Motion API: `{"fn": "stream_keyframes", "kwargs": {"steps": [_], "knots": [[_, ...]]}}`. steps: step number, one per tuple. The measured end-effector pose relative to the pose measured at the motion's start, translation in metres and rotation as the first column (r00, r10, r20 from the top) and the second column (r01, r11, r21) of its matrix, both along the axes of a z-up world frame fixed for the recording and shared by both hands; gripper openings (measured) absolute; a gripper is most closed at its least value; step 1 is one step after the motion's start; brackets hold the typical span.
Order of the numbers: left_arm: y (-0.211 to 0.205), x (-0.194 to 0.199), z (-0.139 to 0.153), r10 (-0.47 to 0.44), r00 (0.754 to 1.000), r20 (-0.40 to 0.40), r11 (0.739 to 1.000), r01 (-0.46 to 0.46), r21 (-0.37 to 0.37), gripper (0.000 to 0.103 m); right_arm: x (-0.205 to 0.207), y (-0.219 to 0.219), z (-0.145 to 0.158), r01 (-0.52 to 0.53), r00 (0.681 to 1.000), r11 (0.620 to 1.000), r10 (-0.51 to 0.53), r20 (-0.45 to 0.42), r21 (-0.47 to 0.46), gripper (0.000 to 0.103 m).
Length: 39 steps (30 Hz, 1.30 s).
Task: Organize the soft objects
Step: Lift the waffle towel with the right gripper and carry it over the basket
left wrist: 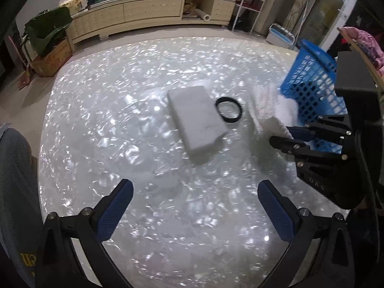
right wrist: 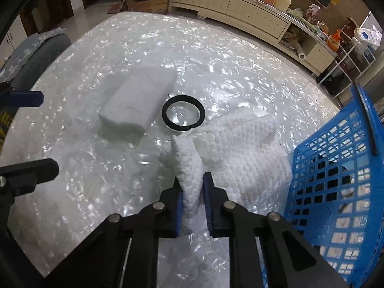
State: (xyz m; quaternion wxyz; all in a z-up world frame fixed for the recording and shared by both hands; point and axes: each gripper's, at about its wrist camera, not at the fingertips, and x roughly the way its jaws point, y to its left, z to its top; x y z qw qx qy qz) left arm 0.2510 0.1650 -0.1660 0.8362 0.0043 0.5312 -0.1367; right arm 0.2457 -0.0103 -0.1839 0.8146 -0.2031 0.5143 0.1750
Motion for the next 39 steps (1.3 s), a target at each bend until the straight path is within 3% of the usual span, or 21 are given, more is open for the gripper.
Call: {"fn": "stream_keyframes", "kwargs": {"steps": [15, 24, 29, 39], "knots": [[-0.009, -0.025, 0.055, 0.009, 0.999, 0.052, 0.999, -0.007, -0.034, 0.103, -0.047, -0.017, 0.073, -0.077, 0.993, 0.993, 0.067, 0.098, 0.094, 0.013], [-0.027, -0.041, 0.094, -0.002, 0.995, 0.101, 0.999, 0.005, -0.035, 0.103, -0.084, -0.044, 0.136, -0.108, 0.971, 0.988, 0.081, 0.226, 0.111, 0.013], [-0.039, -0.036, 0.099, -0.015, 0.995, 0.100, 0.999, 0.019, -0.034, 0.103, -0.087, -0.074, 0.156, -0.083, 0.962, 0.991, 0.051, 0.268, 0.109, 0.013], [-0.057, -0.018, 0.089, -0.020, 0.997, 0.074, 1.000, 0.019, 0.006, 0.103, -0.075, -0.127, 0.165, 0.012, 0.953, 0.993, -0.045, 0.300, 0.114, 0.012]]}}
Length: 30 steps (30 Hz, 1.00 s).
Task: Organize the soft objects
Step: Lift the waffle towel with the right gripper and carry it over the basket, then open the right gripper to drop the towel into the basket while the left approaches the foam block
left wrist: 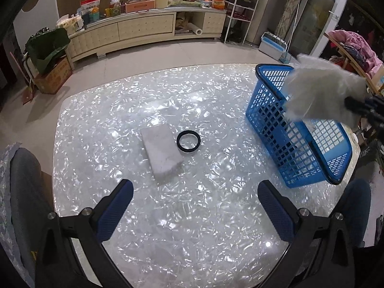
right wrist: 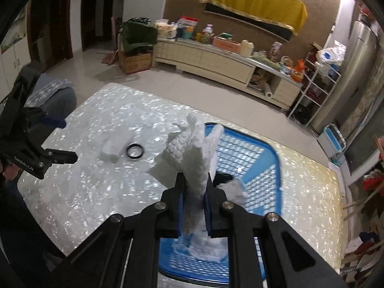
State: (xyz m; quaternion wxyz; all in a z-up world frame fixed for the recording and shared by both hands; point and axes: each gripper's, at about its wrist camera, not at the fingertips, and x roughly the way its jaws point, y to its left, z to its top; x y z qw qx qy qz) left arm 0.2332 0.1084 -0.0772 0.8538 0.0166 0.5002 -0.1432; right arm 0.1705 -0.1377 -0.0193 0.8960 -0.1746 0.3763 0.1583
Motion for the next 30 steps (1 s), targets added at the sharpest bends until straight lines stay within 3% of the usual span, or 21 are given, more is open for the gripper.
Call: {"fn": "stream_keyframes", "kwargs": {"steps": [6, 10, 13, 15, 20, 30], "knots": [[-0.004, 0.012, -0.011, 0.006, 1.000, -0.020, 1.000, -0.006, 0.011, 0.103, 0.007, -0.024, 0.008, 0.078, 0.995, 0.996, -0.075, 0.071, -0.033, 0.012], [-0.007, 0.017, -0.018, 0.005, 0.999, -0.036, 1.000, -0.004, 0.015, 0.103, 0.015, -0.023, -0.018, 0.069, 0.996, 0.989, -0.060, 0.073, -0.128, 0.012], [-0.007, 0.020, -0.024, 0.008, 0.999, -0.047, 1.000, -0.007, 0.019, 0.103, 0.025, -0.020, -0.049, 0.048, 0.999, 0.982, -0.047, 0.009, -0.185, 0.012], [-0.005, 0.022, -0.028, 0.015, 0.998, -0.055, 1.000, -0.014, 0.023, 0.103, 0.033, -0.020, -0.071, 0.028, 0.996, 0.986, -0.041, -0.077, -0.165, 0.012], [0.005, 0.029, -0.039, 0.037, 0.997, -0.073, 0.999, -0.035, 0.031, 0.103, 0.046, -0.025, -0.093, 0.045, 0.975, 0.998, -0.053, -0.214, -0.042, 0.012], [0.012, 0.045, -0.059, 0.058, 0.993, -0.101, 0.998, -0.055, 0.036, 0.103, 0.059, -0.029, -0.105, 0.068, 0.945, 0.995, -0.043, -0.325, 0.068, 0.014]]}}
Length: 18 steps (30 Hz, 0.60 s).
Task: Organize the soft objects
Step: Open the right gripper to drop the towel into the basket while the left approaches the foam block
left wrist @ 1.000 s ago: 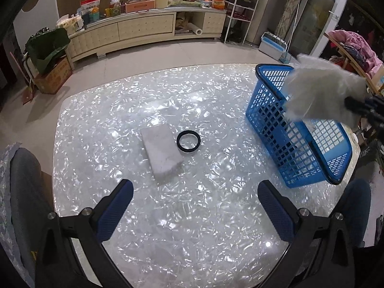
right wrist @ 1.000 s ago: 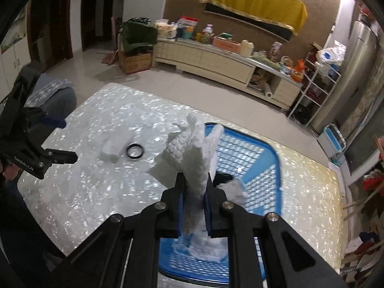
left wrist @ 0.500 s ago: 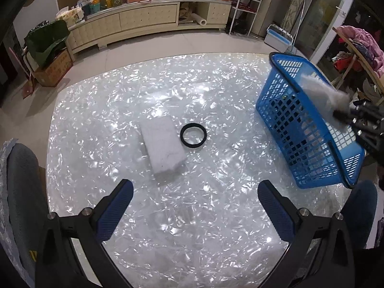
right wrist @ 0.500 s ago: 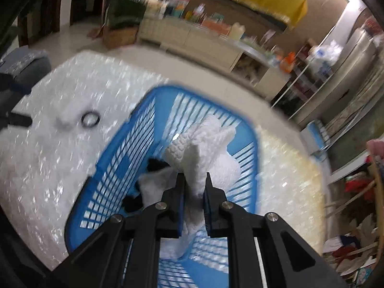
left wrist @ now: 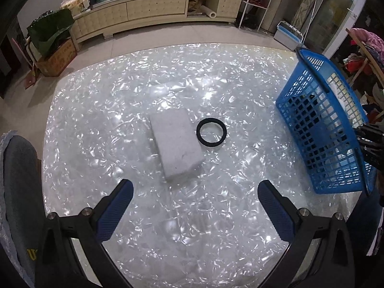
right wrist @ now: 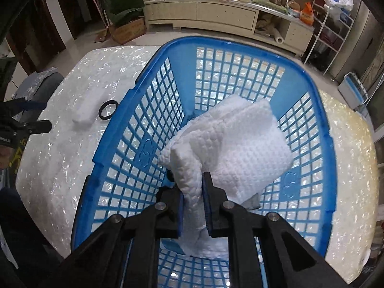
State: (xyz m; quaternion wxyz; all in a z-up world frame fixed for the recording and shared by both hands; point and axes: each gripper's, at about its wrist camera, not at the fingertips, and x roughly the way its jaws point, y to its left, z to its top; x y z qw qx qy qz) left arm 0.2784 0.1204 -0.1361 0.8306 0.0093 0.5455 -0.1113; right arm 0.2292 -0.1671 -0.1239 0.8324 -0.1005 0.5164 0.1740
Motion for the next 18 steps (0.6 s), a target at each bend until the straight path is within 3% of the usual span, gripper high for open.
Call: {"fn": "stream_keyframes", "kwargs": {"steps": [12, 18], "knots": [[0.006, 0.028, -0.034, 0.026, 0.999, -0.033, 1.000, -0.025, 0.017, 0.103, 0.005, -0.010, 0.000, 0.006, 1.000, 1.000, -0.006, -0.023, 0.006, 0.021], [0.004, 0.050, -0.056, 0.029, 0.998, -0.058, 0.998, -0.026, 0.053, 0.103, 0.001, 0.001, -0.002, 0.018, 1.000, 0.999, -0.018, -0.023, -0.037, 0.051]]}}
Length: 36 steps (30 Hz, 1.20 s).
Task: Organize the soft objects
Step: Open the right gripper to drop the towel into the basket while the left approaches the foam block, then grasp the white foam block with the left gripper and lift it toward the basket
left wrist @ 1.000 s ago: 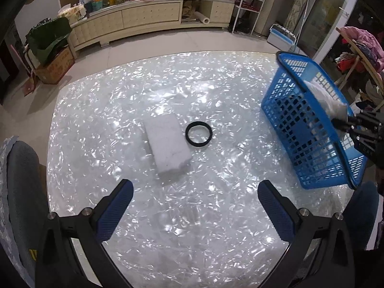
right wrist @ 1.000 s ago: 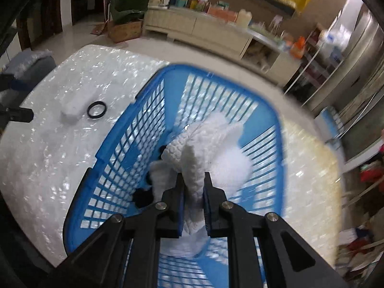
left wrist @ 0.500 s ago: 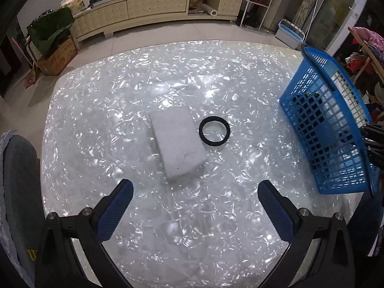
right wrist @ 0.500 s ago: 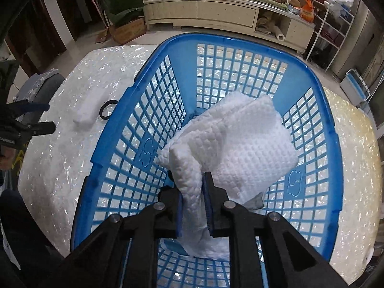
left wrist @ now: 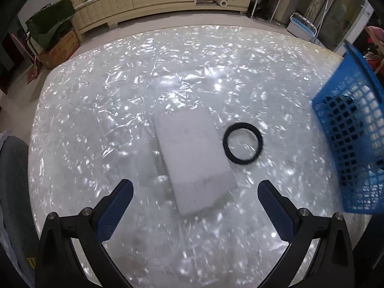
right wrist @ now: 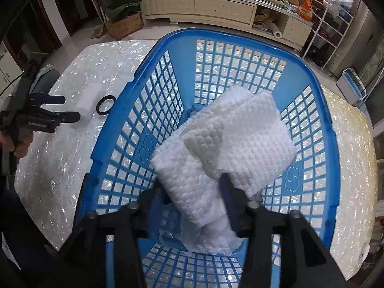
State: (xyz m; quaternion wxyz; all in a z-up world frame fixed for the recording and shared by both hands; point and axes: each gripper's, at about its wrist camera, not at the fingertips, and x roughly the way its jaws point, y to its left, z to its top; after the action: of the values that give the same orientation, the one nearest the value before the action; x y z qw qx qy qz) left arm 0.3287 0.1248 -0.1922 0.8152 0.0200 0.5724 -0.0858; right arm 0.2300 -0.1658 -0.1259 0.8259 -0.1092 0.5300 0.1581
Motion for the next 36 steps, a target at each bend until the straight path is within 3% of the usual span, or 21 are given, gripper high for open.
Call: {"fn": "stream_keyframes", "kwargs": {"steps": [15, 24, 28, 34, 36], "knots": [[0.002, 0.035, -0.032, 0.017, 1.000, -0.011, 0.997, -0.016, 0.074, 0.102, -0.001, -0.012, 0.007, 0.053, 0.999, 0.998, -0.053, 0.002, -0.017, 0.083], [-0.001, 0.031, -0.025, 0.005, 1.000, -0.011, 0.997, -0.004, 0.077, 0.076, -0.026, -0.022, 0.024, 0.070, 0.996, 0.996, -0.067, 0.053, -0.053, 0.093], [-0.004, 0.024, -0.020, -0.005, 1.000, -0.005, 0.997, 0.006, 0.074, 0.053, -0.031, -0.042, 0.025, 0.137, 0.988, 0.990, -0.134, 0.070, -0.034, 0.093], [-0.002, 0.006, -0.008, -0.017, 1.000, -0.014, 0.999, 0.017, 0.039, 0.051, -0.046, -0.059, 0.040, 0.206, 0.975, 0.978, -0.203, 0.092, -0.030, 0.095], [-0.005, -0.003, -0.001, -0.028, 1.000, 0.000, 0.999, 0.028, 0.044, 0.051, -0.050, -0.061, 0.042, 0.215, 0.973, 0.976, -0.211, 0.096, -0.033, 0.100]]}}
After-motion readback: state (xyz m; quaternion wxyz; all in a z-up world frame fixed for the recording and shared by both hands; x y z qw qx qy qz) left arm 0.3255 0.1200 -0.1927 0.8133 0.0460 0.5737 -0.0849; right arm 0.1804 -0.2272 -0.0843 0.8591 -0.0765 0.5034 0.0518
